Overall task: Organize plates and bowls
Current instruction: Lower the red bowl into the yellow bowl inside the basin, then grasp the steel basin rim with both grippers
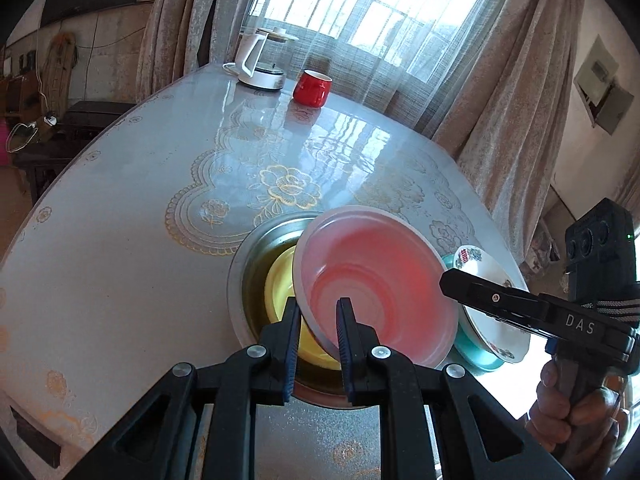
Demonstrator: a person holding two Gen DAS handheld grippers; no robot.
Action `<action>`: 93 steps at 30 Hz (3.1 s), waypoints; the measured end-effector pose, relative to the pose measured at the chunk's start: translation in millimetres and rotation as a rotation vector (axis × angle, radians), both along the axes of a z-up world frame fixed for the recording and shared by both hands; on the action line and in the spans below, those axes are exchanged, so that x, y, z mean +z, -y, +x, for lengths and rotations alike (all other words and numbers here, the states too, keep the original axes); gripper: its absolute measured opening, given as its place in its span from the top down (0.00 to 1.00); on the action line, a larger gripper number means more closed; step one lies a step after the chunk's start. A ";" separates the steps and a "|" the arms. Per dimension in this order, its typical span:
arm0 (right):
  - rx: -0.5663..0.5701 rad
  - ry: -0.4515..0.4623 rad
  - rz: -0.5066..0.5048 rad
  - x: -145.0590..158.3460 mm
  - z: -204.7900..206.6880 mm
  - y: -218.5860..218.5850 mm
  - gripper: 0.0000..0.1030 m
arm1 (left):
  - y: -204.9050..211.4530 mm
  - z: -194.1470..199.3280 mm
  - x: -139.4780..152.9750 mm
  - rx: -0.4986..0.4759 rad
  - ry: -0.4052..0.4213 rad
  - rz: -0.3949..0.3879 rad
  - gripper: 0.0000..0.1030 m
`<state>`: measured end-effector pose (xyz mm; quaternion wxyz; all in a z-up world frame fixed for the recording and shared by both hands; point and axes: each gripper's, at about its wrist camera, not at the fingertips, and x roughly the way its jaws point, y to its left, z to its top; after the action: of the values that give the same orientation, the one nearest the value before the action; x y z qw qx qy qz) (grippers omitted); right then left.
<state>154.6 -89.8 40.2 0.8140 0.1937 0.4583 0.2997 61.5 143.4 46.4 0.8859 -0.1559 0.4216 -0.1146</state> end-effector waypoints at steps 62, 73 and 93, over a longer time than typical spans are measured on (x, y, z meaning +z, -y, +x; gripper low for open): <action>-0.063 -0.006 -0.151 -38.7 3.5 -10.3 0.82 | 24.1 9.1 -29.4 0.079 -0.011 0.265 0.81; -0.060 0.019 -0.145 -37.2 -3.1 -9.7 0.80 | 24.6 -0.3 -24.6 0.089 0.008 0.280 0.81; -0.076 0.052 -0.162 -36.4 -6.5 -9.5 0.82 | 24.9 -0.4 -26.4 0.115 0.008 0.304 0.81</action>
<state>148.2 -80.3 3.8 0.8494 0.1368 0.4521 0.2355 61.0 118.5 20.0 0.9061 -0.0434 0.4209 0.0008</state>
